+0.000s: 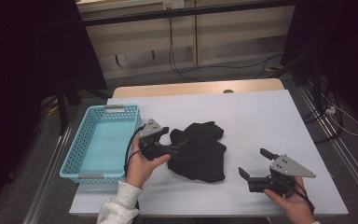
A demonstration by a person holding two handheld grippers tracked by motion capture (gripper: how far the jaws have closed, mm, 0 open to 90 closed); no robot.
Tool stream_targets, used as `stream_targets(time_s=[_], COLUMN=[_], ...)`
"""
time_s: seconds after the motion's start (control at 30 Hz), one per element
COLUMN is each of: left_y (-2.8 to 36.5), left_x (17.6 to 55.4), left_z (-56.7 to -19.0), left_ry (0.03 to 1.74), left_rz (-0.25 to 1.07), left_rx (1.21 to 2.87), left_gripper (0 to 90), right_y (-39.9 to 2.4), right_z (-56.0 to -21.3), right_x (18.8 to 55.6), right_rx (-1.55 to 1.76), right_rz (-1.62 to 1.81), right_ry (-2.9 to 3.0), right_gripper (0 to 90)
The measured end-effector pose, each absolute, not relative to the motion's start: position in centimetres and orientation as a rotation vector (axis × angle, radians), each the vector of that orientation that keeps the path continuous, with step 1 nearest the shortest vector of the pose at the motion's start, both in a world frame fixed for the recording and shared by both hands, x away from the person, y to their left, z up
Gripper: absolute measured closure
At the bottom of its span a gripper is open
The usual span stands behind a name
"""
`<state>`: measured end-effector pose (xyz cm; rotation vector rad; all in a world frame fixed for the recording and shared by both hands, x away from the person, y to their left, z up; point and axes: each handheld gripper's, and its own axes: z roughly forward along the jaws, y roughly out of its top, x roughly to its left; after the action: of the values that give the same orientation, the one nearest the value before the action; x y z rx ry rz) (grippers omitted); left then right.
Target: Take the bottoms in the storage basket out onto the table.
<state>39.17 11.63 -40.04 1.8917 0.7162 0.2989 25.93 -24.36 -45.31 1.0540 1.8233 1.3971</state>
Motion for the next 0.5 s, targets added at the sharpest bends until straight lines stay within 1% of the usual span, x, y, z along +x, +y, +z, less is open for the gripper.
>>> stream_targets(time_s=[0.13,0.5], left_y=[11.9,12.3], left_x=[39.2,39.1], left_z=[-40.1,-40.3], left_ry=[0.731,0.739], left_rz=[0.284,0.297], left_rx=[1.882,1.887], left_gripper=[8.5,7.6], right_y=[-24.1,-23.2], right_z=[-45.3,-45.2], right_x=[26.2,26.8], right_rx=[1.057,1.039], right_rz=[1.388,1.372], right_ry=[1.849,1.901], right_gripper=[0.2,0.8])
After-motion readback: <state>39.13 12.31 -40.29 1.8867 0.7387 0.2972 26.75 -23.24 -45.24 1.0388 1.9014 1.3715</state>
